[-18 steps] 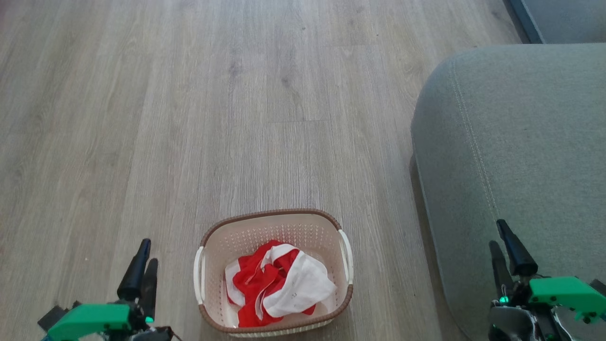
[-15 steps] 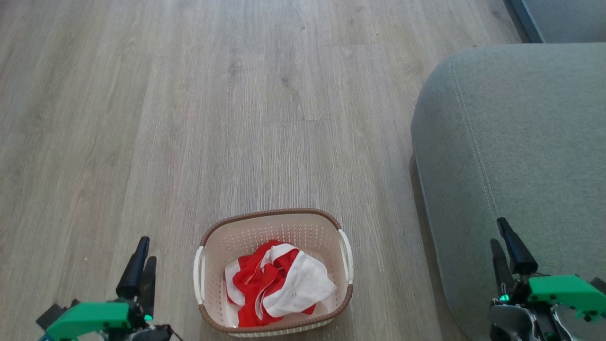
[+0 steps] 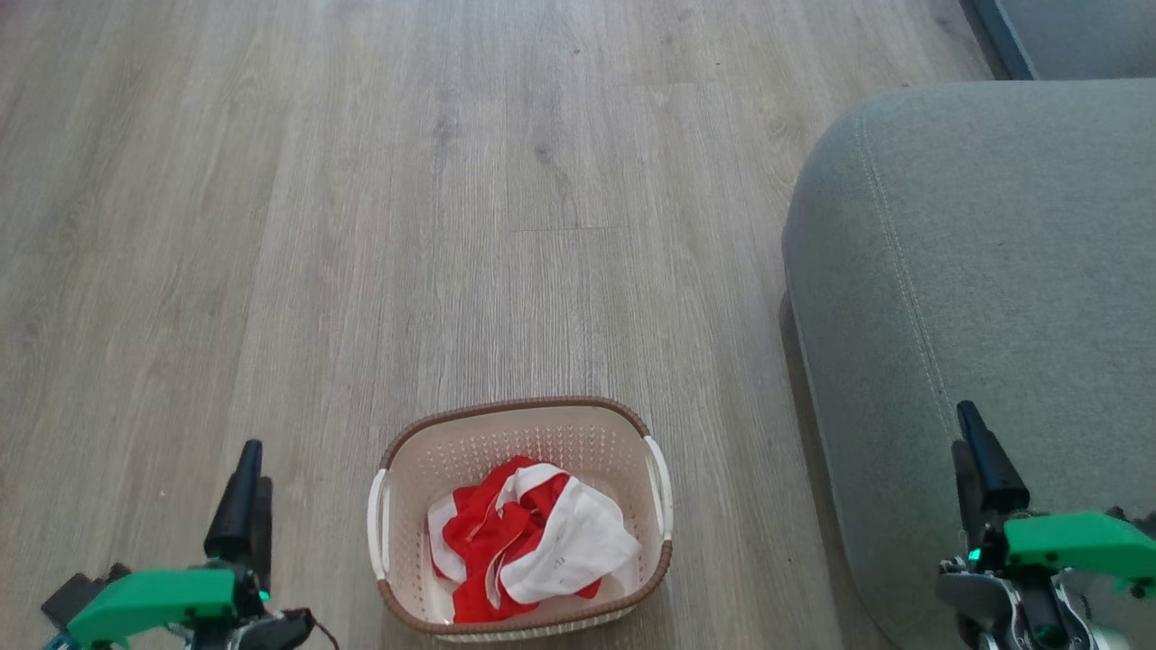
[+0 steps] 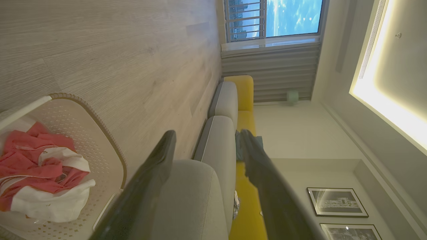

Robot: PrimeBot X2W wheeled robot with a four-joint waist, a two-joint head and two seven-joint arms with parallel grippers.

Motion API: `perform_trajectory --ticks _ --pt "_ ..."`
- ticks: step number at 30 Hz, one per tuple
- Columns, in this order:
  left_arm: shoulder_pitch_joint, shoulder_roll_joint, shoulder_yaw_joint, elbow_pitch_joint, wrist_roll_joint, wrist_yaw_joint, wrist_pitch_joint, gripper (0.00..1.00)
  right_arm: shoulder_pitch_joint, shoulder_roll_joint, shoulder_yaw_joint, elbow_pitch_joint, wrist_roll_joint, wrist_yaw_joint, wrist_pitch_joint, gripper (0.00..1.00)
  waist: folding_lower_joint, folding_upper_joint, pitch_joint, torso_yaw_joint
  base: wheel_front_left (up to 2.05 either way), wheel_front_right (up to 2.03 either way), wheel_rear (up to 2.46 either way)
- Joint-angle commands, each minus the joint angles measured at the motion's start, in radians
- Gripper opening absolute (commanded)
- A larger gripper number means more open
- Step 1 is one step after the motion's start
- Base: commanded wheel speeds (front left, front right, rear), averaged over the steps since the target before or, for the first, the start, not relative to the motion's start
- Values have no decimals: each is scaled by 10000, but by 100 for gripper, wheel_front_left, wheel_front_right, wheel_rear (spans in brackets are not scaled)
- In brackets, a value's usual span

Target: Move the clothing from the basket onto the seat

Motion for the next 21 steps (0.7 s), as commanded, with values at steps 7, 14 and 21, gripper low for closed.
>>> perform_trajectory --ticks 7,14,21 --pt "-699 66 400 -638 732 -26 -320 100 -612 -26 -53 -821 -1079 0 -296 100 0 0 -3 -17 0 0 0" --pt "-854 72 680 -1078 1450 -32 -524 100 -713 -25 95 -1355 -2106 0 -501 100 0 0 -6 -7 0 0 0" --pt "-1039 79 776 -1977 2491 137 -729 100 -879 -47 197 -1924 -3378 0 -708 100 0 0 52 24 0 0 0"
